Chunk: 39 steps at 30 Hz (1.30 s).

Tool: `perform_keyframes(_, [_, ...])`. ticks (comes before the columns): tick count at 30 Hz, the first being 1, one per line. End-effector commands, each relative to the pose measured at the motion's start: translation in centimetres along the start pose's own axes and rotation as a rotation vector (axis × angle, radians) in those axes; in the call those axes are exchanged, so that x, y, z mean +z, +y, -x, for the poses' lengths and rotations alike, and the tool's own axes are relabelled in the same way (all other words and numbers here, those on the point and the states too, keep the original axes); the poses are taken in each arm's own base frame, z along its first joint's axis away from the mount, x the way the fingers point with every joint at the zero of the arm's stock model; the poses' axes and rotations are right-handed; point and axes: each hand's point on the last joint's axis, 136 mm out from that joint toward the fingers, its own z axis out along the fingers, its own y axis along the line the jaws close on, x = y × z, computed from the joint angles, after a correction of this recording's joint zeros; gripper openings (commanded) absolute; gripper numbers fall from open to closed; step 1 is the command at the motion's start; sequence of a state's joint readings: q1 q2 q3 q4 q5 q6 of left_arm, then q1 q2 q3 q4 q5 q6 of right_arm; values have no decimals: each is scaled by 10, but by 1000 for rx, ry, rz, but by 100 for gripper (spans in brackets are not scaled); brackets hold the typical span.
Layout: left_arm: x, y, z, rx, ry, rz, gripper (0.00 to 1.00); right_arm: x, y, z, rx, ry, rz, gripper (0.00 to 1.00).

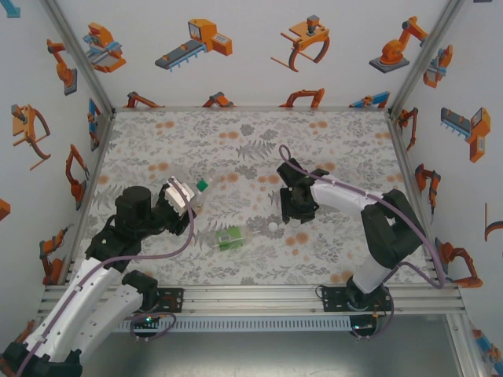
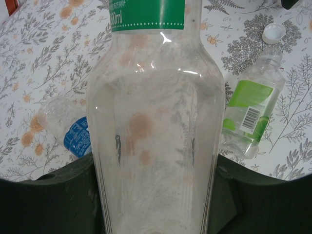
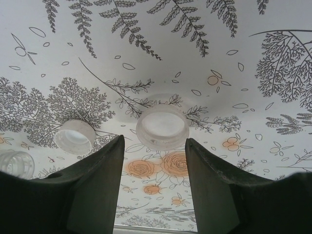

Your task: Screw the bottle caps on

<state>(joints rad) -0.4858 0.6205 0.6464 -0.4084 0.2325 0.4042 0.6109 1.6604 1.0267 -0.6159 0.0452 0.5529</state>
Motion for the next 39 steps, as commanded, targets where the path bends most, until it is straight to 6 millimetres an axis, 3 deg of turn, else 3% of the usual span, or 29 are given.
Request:
perform_keyframes(1, [-6, 1, 13, 14, -37, 0, 0, 4, -7, -5, 20, 12, -21, 50])
perform_keyframes(8, [-5, 0, 13, 15, -33, -1, 0, 8, -5, -6, 24, 19, -15, 49])
perform_keyframes(19, [-4, -1, 13, 12, -33, -7, 0, -14, -3, 10, 19, -41, -13, 49])
perform_keyframes(39, [-2, 1, 11, 14, -22, 7, 0, -1, -1, 5, 20, -19, 0, 46])
